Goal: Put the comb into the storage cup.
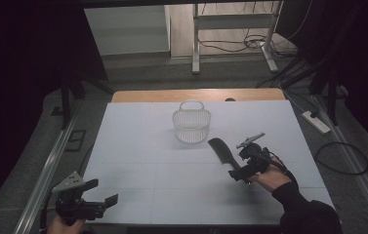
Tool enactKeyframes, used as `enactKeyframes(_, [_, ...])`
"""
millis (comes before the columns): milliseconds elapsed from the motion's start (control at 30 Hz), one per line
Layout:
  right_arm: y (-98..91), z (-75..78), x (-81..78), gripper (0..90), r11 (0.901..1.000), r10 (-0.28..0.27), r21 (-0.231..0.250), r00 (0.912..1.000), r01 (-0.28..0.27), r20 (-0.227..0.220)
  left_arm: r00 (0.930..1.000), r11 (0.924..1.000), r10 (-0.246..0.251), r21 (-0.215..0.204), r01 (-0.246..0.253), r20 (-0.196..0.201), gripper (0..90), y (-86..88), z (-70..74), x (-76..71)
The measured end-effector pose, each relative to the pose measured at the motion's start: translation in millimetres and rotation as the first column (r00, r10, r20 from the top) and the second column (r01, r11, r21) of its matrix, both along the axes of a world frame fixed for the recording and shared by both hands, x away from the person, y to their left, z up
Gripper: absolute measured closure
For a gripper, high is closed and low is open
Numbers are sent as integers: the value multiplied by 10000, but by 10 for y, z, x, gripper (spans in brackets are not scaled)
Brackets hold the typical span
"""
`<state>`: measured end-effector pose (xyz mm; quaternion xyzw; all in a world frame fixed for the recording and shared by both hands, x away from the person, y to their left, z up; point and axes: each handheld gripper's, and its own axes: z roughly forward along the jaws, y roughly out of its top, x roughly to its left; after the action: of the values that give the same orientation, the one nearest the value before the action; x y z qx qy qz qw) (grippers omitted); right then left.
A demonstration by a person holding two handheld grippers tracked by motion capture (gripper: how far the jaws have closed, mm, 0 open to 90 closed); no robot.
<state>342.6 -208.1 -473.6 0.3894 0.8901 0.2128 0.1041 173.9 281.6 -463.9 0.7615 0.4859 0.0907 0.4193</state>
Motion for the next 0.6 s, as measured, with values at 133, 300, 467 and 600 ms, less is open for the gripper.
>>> enactKeyframes(133, [5,-75,15,0,9998,46,-192,10000,-47,-49,10000,10000,1,-2,-1,-8,22,-1,0,1])
enactKeyframes(300, [17,-169,34,0,9990,57,-441,9997,-68,-238,10000,10000,-4,-16,4,-13,22,1,-1,2])
enactKeyframes(467, [27,-249,51,0,9978,88,-659,9991,-115,-421,10000,10000,-4,-32,4,-22,22,2,-1,2])
enactKeyframes(600, [45,-326,64,0,9951,172,-960,9978,-233,-640,10000,10000,-5,-30,5,-23,22,0,-1,3])
